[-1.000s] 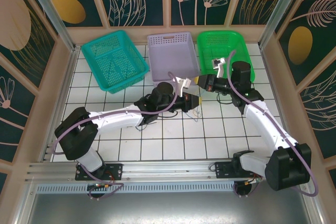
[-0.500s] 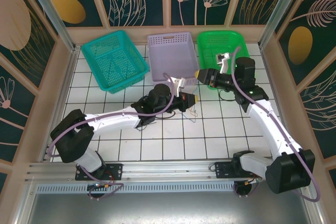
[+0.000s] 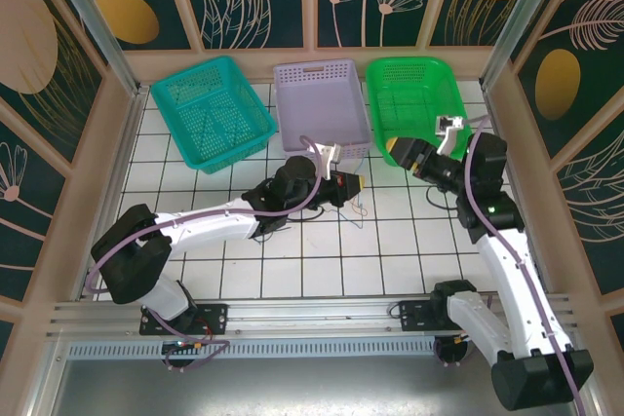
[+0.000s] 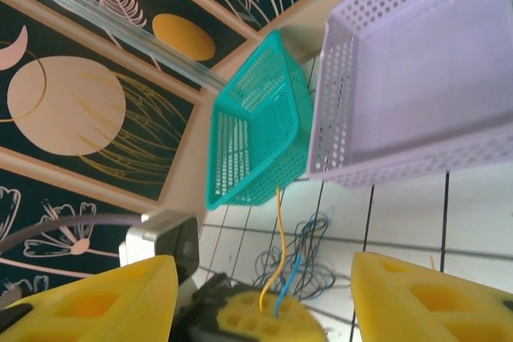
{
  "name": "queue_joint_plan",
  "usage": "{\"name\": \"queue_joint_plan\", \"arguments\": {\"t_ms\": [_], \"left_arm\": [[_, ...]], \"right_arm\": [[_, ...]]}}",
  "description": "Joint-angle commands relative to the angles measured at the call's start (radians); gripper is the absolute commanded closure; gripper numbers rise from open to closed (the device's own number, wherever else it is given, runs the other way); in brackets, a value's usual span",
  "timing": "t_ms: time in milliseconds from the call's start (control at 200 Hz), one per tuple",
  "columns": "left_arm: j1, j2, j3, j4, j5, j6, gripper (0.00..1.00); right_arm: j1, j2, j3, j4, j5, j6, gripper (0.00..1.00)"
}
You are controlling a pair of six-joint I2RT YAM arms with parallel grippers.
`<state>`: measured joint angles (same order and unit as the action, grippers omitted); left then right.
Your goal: Untangle the cables
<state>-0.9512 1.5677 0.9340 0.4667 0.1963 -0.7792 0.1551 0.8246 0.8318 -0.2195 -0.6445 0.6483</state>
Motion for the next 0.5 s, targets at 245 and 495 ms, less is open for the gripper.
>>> {"name": "queue_joint_plan", "arguments": {"t_ms": [245, 495], "left_arm": [[-0.003, -0.033, -0.014, -0.001, -0.011, -0.008, 1.00], [-0.002, -0.032, -0.011, -0.005, -0.012, -0.006, 1.00]], "right_arm": [[0.190, 0.085, -0.111, 0.197, 0.055, 0.169, 0.52], [0.255, 0.150, -0.114, 0.221, 0.107, 0.202, 0.67]]}}
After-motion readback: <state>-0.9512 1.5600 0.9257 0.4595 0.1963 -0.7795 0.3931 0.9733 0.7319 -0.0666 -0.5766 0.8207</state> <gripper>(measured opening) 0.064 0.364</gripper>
